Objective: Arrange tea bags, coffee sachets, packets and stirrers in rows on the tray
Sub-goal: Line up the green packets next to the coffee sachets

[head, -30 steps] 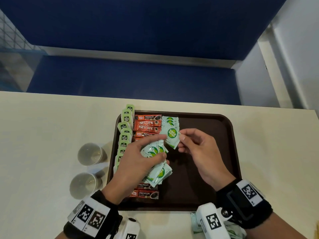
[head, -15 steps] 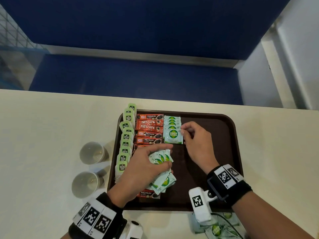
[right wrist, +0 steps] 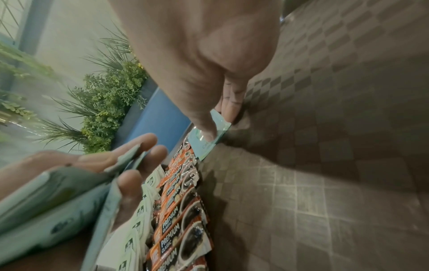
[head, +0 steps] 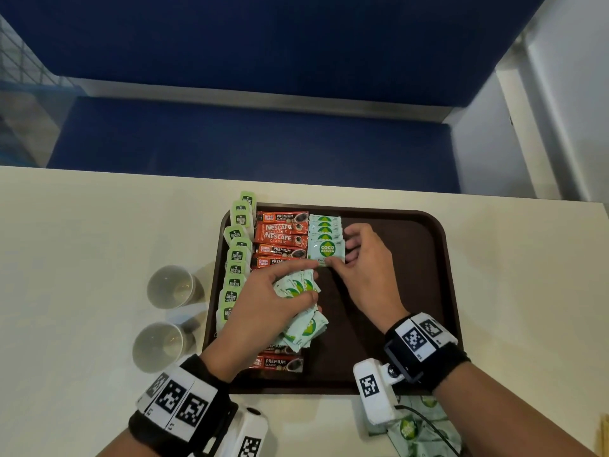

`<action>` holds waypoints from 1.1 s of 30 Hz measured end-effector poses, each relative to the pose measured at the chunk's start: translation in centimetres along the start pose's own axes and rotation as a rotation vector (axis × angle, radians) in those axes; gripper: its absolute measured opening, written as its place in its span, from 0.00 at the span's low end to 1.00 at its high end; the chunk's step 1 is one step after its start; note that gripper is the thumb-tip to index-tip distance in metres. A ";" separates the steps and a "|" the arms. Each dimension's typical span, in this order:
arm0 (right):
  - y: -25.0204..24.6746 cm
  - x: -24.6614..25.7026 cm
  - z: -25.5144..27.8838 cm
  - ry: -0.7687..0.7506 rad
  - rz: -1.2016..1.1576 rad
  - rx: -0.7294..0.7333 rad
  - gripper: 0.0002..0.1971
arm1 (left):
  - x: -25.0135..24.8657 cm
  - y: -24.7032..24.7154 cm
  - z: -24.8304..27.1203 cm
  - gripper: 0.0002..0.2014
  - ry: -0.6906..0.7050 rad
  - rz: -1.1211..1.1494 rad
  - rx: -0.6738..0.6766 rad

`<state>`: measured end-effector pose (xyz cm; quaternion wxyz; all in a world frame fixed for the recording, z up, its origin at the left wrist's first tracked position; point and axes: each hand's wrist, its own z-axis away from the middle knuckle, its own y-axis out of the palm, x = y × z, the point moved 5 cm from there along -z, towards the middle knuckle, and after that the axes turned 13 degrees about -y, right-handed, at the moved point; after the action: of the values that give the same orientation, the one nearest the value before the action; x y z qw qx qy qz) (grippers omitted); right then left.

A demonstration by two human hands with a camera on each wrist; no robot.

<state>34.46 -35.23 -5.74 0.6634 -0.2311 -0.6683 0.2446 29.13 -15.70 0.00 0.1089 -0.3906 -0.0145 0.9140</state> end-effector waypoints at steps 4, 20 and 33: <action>0.2 -0.1 -0.1 -0.010 -0.008 0.003 0.27 | -0.6 -0.5 -0.1 0.22 0.042 0.082 -0.082; 0.3 0.0 0.2 -0.028 -0.001 -0.012 0.26 | -0.7 -1.5 -0.9 0.22 0.058 0.190 -0.153; -0.4 0.8 0.3 0.009 0.030 -0.025 0.24 | -0.9 -1.4 -1.2 0.21 0.079 0.203 -0.150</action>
<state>34.17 -35.09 -4.86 0.6598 -0.2506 -0.6647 0.2449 30.81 -14.57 -0.04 -0.0131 -0.4328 -0.0391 0.9005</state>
